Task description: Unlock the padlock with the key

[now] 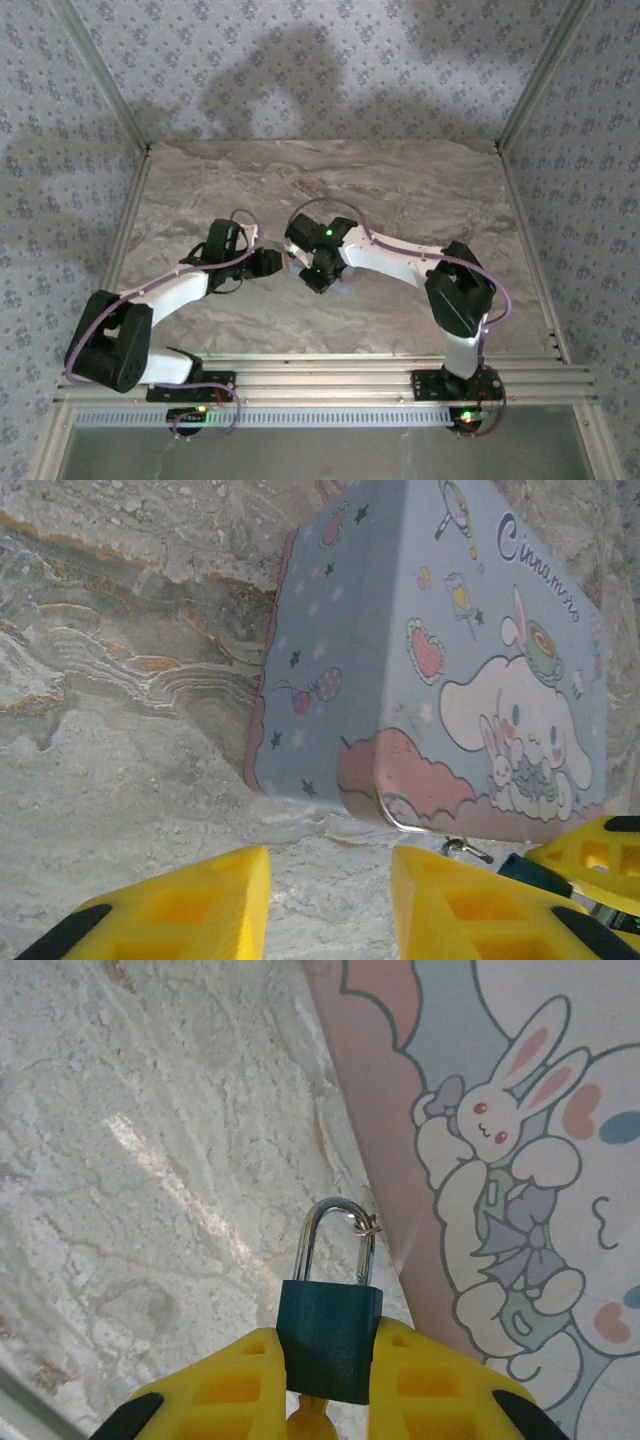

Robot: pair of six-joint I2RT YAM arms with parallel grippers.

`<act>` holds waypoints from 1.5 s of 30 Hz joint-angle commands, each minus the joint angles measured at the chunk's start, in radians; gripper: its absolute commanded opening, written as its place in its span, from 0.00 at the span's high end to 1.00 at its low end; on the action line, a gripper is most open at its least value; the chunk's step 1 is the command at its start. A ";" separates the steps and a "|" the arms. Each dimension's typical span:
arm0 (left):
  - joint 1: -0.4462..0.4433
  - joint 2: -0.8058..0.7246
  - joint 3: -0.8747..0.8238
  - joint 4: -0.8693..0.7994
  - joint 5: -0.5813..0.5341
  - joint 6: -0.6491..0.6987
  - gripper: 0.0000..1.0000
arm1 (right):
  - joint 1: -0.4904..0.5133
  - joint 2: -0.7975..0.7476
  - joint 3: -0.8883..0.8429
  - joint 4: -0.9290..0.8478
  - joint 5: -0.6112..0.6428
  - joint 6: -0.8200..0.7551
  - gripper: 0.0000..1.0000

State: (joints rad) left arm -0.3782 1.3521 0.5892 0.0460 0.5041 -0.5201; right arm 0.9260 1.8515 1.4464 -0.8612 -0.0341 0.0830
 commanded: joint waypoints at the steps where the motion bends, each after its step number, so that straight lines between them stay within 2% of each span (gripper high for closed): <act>1: -0.002 0.019 -0.020 0.100 0.012 0.012 0.63 | -0.024 0.018 0.036 -0.084 -0.077 0.001 1.00; 12: 0.010 0.042 -0.085 0.192 0.099 0.042 0.63 | -0.026 0.041 0.074 -0.068 0.052 0.126 1.00; 19: 0.013 0.022 -0.121 0.224 0.122 0.042 0.63 | -0.039 0.049 0.120 -0.111 0.040 0.237 1.00; 25: 0.016 -0.005 -0.140 0.228 0.119 0.042 0.63 | -0.053 0.034 0.058 -0.055 -0.033 0.310 1.00; 31: 0.018 -0.012 -0.147 0.218 0.122 0.049 0.63 | -0.048 0.029 0.005 0.022 -0.020 0.279 1.00; 37: 0.018 -0.009 -0.158 0.220 0.118 0.044 0.63 | -0.044 -0.008 -0.105 0.175 -0.006 0.216 1.00; 41: 0.018 -0.010 -0.161 0.212 0.111 0.044 0.63 | -0.025 -0.042 -0.143 0.236 0.051 0.153 1.00; 45: 0.018 -0.009 -0.159 0.203 0.105 0.042 0.63 | 0.010 -0.048 -0.138 0.243 0.160 0.067 1.00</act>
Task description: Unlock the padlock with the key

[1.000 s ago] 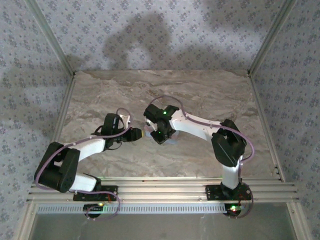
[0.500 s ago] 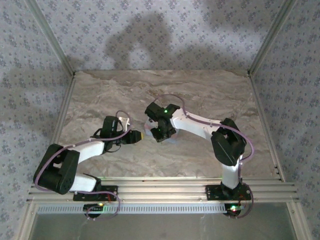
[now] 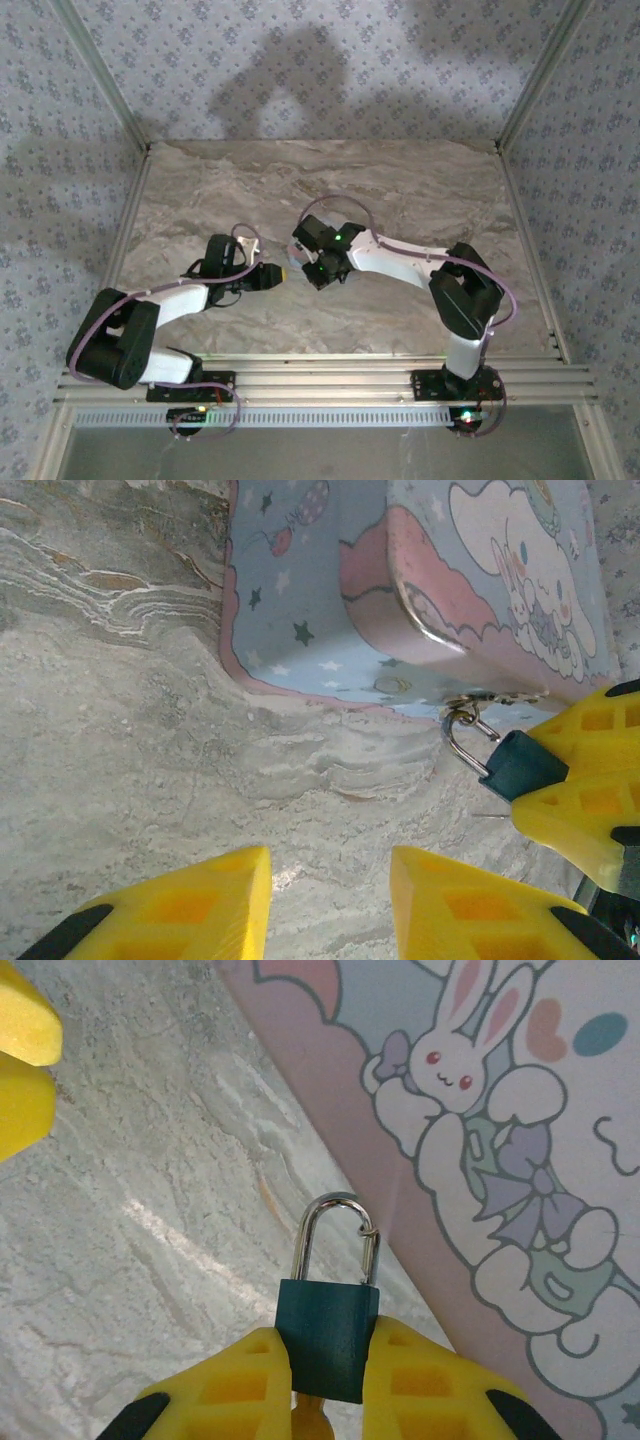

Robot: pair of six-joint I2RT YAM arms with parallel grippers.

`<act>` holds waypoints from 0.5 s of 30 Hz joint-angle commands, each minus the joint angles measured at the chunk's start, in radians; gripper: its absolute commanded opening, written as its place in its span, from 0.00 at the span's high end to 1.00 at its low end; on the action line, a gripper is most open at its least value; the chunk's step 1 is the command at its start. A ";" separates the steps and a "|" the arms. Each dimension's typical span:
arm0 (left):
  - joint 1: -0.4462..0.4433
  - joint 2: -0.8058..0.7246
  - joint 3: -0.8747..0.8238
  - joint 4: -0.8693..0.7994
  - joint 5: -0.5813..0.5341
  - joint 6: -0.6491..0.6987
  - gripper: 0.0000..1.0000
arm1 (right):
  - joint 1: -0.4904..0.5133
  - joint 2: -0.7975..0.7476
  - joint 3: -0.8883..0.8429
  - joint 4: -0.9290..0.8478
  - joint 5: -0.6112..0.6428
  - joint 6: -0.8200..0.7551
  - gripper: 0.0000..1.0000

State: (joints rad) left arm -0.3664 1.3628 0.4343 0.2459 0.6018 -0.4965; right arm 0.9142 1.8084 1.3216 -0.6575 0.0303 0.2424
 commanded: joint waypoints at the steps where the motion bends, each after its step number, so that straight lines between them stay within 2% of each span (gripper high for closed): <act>1: 0.006 -0.020 -0.002 0.003 0.006 0.018 0.63 | 0.029 -0.002 -0.013 0.039 0.117 -0.116 1.00; 7: 0.006 -0.027 0.001 -0.018 -0.006 0.015 0.63 | 0.052 0.005 -0.059 0.102 0.220 -0.221 1.00; 15: 0.006 -0.030 0.004 -0.039 -0.022 0.016 0.63 | 0.012 -0.060 -0.210 0.189 0.080 -0.154 1.00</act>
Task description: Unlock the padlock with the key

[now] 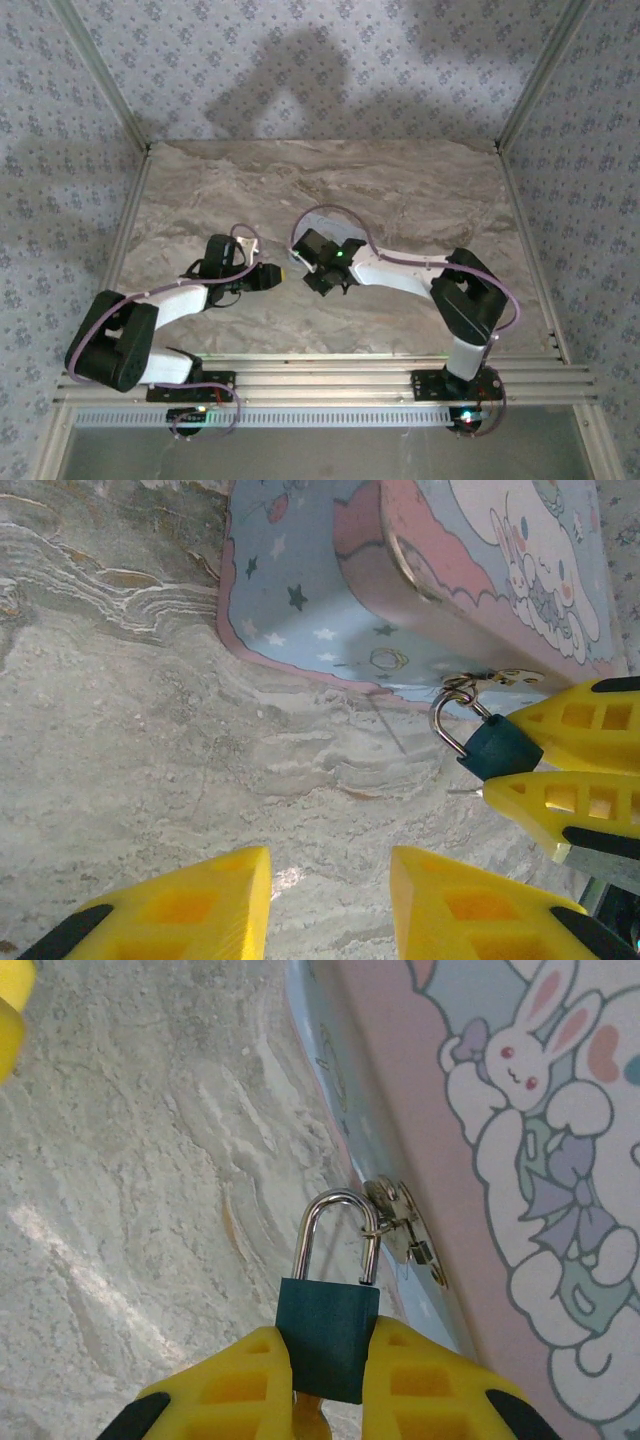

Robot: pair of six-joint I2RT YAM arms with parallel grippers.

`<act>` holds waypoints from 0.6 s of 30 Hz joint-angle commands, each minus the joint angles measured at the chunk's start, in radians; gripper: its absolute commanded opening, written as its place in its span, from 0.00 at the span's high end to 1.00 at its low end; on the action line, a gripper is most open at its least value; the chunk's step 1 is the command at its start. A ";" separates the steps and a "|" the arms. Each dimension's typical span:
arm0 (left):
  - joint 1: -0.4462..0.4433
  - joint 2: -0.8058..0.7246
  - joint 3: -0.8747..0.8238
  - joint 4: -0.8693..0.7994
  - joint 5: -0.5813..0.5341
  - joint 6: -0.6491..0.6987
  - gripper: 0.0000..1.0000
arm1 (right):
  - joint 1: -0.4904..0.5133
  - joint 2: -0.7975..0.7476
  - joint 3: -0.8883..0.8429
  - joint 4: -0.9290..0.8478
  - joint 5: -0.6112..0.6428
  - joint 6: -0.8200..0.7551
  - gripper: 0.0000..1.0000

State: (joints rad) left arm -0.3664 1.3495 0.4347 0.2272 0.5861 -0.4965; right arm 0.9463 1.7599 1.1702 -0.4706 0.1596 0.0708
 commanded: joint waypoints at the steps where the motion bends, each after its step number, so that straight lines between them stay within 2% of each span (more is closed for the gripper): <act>1: 0.006 -0.017 0.004 -0.020 -0.006 0.016 0.63 | -0.019 -0.018 -0.072 0.005 -0.038 0.017 1.00; 6: 0.006 -0.019 0.008 -0.029 -0.005 0.016 0.63 | -0.016 -0.044 -0.093 0.025 0.034 -0.005 1.00; 18: 0.006 -0.046 0.001 -0.053 -0.014 0.022 0.63 | -0.031 -0.056 -0.054 0.088 0.004 -0.022 1.00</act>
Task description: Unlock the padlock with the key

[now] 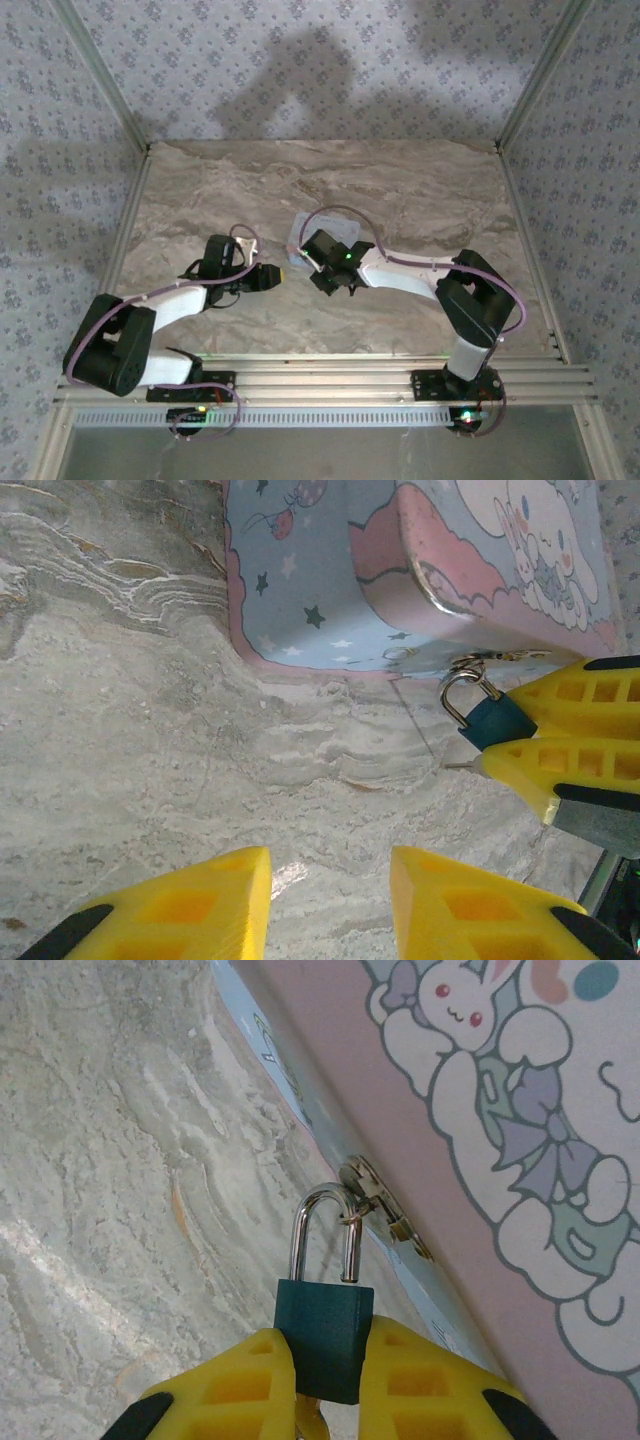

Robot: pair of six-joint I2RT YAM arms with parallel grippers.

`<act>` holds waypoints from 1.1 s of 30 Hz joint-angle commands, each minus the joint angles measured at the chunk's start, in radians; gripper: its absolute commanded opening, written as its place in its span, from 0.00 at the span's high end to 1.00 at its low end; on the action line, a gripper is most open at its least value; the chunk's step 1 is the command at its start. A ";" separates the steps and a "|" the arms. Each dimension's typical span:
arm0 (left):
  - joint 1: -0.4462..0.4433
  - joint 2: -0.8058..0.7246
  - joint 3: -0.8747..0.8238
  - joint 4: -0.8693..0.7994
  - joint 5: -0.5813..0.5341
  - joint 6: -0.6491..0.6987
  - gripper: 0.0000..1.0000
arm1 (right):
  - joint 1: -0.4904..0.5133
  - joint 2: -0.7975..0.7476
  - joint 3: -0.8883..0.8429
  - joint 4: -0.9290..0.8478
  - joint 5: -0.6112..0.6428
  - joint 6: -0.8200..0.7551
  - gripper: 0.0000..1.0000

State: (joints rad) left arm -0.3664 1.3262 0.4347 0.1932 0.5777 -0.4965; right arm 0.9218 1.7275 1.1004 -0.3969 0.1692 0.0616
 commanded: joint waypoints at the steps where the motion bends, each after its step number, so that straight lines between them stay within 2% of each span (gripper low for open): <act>1: 0.006 -0.024 0.001 -0.022 -0.006 0.022 0.63 | -0.006 -0.023 0.015 0.015 -0.006 -0.013 1.00; 5: 0.006 -0.032 -0.002 -0.032 -0.009 0.029 0.63 | -0.010 -0.036 0.013 0.024 -0.033 -0.007 1.00; 9: 0.006 -0.033 -0.006 -0.031 -0.010 0.030 0.63 | -0.027 -0.047 0.009 0.047 -0.112 0.018 1.00; 15: 0.006 -0.035 -0.007 -0.031 -0.009 0.032 0.63 | -0.038 -0.048 -0.034 0.123 -0.138 0.094 1.00; 19: 0.006 -0.032 -0.007 -0.034 -0.009 0.036 0.63 | -0.038 -0.037 -0.048 0.146 -0.128 0.120 1.00; 25: 0.006 -0.033 -0.007 -0.038 -0.009 0.039 0.63 | -0.035 -0.014 -0.030 0.119 -0.041 0.130 1.00; 33: 0.006 -0.031 -0.007 -0.035 -0.010 0.036 0.63 | -0.015 -0.005 0.029 0.118 -0.050 0.090 1.00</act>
State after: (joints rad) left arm -0.3664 1.3155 0.4347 0.1757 0.5747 -0.4789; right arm 0.8982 1.7138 1.0782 -0.2825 0.0952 0.1669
